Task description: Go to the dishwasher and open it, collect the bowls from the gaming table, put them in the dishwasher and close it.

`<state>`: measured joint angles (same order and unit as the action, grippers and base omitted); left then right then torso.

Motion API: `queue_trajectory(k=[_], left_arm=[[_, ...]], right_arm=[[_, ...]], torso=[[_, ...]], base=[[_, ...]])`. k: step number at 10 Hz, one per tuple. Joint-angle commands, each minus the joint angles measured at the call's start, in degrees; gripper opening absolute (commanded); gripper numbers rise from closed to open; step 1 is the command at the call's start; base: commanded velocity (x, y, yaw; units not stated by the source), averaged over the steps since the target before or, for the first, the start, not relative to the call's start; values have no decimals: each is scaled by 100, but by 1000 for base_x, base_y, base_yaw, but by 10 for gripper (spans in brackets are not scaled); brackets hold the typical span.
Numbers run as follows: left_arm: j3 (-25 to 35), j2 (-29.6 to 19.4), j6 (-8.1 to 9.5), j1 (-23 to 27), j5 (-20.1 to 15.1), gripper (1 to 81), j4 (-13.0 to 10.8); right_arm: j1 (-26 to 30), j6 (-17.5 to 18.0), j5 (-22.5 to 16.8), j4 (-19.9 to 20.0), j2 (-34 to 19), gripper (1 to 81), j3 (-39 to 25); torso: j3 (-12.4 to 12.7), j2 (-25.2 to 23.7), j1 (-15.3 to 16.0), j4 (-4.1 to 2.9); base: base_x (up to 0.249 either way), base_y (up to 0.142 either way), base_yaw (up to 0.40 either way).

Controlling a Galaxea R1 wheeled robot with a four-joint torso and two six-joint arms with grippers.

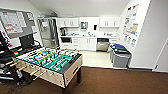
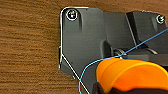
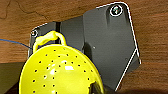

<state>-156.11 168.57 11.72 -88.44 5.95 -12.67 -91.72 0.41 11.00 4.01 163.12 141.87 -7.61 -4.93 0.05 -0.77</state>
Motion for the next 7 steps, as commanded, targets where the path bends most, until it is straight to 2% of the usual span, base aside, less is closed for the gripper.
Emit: queue_trajectory(k=[1, 7], left_arm=[[-33, -69, -47, 200, -296, 10, -52], [-25, -60, -47, 208, -296, 10, -61]], right_arm=[[211, -15, -282, -67, -75, 10, -21], [220, -15, -283, -67, -67, 10, -12]], torso=[[0, 0, 0, 0], [0, 2, 5, 0]], base=[[160, -63, 0], [160, -77, 0]])
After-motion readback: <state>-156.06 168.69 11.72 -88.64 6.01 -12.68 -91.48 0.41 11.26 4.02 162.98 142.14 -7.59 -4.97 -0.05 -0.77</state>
